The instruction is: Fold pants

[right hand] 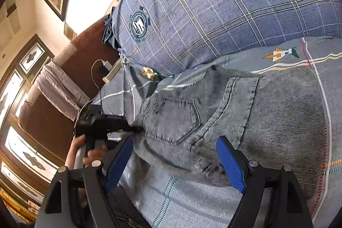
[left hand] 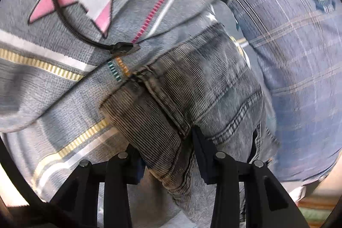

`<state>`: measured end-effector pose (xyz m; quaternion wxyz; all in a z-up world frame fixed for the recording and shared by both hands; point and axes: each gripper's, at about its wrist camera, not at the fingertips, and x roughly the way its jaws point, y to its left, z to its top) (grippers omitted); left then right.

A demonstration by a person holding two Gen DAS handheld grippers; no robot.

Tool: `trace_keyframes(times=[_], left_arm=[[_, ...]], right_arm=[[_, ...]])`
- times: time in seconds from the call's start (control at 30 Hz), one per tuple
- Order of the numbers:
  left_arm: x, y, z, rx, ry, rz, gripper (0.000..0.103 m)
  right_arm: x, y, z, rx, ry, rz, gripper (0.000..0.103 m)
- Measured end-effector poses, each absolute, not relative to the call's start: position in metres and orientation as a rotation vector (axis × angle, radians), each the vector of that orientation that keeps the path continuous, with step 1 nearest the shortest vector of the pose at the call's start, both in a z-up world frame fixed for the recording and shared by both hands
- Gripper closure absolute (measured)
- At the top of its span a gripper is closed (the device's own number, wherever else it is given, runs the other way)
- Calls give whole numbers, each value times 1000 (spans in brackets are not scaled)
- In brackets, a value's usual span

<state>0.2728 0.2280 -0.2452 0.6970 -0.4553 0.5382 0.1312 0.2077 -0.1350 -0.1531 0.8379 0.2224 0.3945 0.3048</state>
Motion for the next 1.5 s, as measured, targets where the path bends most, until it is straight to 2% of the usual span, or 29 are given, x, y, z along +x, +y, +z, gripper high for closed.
trace_keyframes(times=[0.03,0.07,0.13,0.23,0.37,0.4,0.47,0.6,0.83,0.97,1.1,1.27,1.37,1.5], left_arm=[[272,226,-243,-999,1192,297,65],[271,225,-239,-969,1189,301,81],[269,218,-228,-928,1151,292,88],[268,215,-215,-918,1082,259,88],[281,216,-234,-883,1188,315,83],[278,212,-229,-877,1179,321,85],[274,203,-209,-819,1099,300,90],[256,164,-157,-604,901,274,91],[252,72,-105,-241,759,182,91],[230,8,-78,-50,683,42,91],[219,-59,-89,67,677,-117,91],[217,-130,-139,174,750,-251,91],[219,-149,-175,217,819,-267,92],[206,-158,-173,294,747,-244,92]], right_arm=[[209,-133,-154,464,849,649,20],[209,-132,-155,458,857,645,21],[209,-129,-158,452,871,637,21],[208,-128,-160,447,875,628,21],[207,-128,-161,448,887,637,21],[206,-126,-161,446,888,635,21],[206,-125,-160,443,889,633,21],[205,-128,-158,451,880,620,21],[213,-150,-157,557,902,603,21],[234,-176,-135,599,921,656,21],[244,-218,-129,677,857,630,21],[247,-264,-155,888,839,560,21],[255,-270,-171,929,886,516,21],[268,-255,-193,933,989,491,21]])
